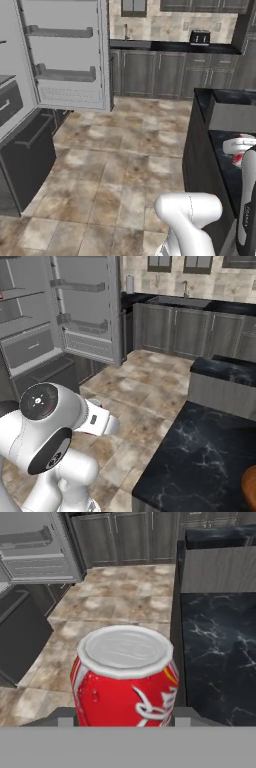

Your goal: Open the fridge, grab two sodas, and place both sodas inside the bowl with ice on the dining counter.

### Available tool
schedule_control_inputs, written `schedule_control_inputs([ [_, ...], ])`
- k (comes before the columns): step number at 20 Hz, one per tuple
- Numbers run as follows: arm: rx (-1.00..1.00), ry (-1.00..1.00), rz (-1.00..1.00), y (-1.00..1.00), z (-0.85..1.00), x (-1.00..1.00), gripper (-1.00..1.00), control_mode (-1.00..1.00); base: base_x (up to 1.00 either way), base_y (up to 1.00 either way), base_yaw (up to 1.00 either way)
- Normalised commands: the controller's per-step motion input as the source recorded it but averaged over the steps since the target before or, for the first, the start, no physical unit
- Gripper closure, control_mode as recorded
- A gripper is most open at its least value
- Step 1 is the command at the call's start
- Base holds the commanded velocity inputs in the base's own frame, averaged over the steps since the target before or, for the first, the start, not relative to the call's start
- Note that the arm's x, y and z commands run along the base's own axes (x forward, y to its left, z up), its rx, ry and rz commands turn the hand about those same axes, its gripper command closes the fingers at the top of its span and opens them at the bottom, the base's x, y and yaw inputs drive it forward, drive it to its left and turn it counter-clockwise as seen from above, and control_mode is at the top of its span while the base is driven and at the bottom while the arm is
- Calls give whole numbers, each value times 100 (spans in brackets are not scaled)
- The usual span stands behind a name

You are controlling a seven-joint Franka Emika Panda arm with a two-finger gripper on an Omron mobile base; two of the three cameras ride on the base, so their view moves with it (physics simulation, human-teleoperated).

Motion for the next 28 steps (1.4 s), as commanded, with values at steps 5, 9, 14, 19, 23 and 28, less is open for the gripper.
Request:
schedule_control_inputs([
  [5, 0, 0, 0, 0, 0, 0, 100, 100, -100, -73, -16],
  [9, 0, 0, 0, 0, 0, 0, 100, 100, -100, -61, -19],
  [14, 0, 0, 0, 0, 0, 0, 100, 100, -94, -14, -9],
  [19, 0, 0, 0, 0, 0, 0, 100, 100, -62, 74, 6],
  [23, 0, 0, 0, 0, 0, 0, 100, 100, -86, 32, 0],
  [28, 0, 0, 0, 0, 0, 0, 100, 100, -63, -43, -15],
])
